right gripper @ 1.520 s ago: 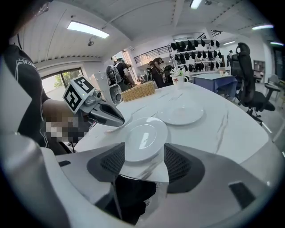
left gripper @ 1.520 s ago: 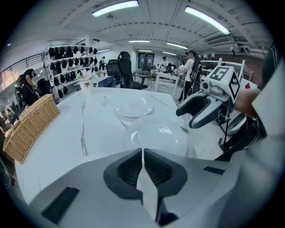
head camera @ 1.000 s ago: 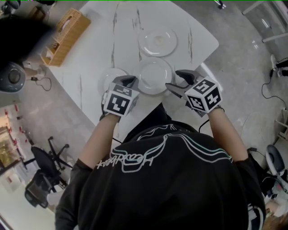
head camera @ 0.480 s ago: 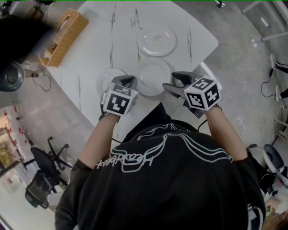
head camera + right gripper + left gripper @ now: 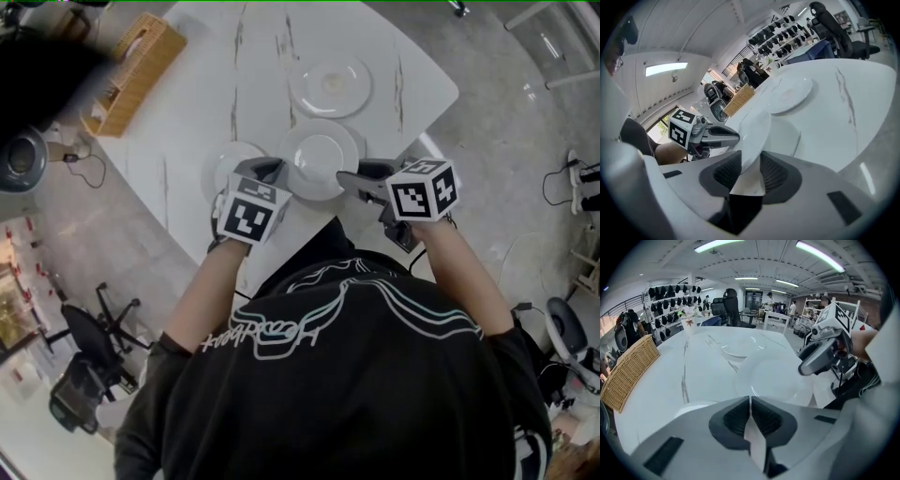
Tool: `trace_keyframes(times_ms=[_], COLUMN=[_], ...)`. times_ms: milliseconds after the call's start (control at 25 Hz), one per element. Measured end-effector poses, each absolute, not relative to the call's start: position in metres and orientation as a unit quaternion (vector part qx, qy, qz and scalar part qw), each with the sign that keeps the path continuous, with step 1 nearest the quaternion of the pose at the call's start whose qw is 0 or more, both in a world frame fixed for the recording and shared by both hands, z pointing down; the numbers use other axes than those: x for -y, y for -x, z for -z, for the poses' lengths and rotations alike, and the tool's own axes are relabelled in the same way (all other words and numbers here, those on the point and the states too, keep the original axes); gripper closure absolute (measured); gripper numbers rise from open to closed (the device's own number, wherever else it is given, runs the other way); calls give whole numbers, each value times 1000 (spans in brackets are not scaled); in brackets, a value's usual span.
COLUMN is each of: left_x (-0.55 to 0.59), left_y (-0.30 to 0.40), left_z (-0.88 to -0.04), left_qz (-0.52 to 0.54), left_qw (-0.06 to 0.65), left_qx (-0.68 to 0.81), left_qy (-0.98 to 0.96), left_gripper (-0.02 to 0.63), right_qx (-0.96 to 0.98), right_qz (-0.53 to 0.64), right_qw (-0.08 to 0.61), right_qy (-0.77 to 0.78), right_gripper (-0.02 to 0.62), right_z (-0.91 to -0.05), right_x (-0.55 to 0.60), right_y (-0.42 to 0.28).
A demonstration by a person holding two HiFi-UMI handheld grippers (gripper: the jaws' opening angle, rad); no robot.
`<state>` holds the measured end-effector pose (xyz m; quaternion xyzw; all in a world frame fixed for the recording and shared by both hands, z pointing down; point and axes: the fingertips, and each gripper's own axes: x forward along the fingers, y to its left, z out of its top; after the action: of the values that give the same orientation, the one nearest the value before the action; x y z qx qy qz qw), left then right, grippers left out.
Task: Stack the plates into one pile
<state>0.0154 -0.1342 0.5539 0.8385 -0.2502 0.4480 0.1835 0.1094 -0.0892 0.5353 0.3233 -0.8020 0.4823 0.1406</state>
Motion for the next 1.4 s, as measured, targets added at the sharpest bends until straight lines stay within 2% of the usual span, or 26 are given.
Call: trace_keyframes(times_ms=[80, 600, 1160, 1400], left_x=[134, 133, 123, 112], left_y=[-15, -8, 32, 68], left_z=[-554, -544, -514, -500], left_qz=[-443, -411, -340, -313], left_qw=[188, 202, 233, 248], left_qx=[251, 261, 325, 385], left_qy=[-840, -850, -851, -832], left_gripper=[572, 572, 572, 572], right_qx=[795, 744, 758, 781], right_qz=[-495, -580, -584, -570], right_qw=[134, 35, -9, -6], right_qy=[-325, -330, -289, -253], right_gripper=[475, 550, 555, 555], right_z=[-537, -532, -495, -470], right_x=[89, 99, 108, 111], right_y=[-110, -115, -98, -78])
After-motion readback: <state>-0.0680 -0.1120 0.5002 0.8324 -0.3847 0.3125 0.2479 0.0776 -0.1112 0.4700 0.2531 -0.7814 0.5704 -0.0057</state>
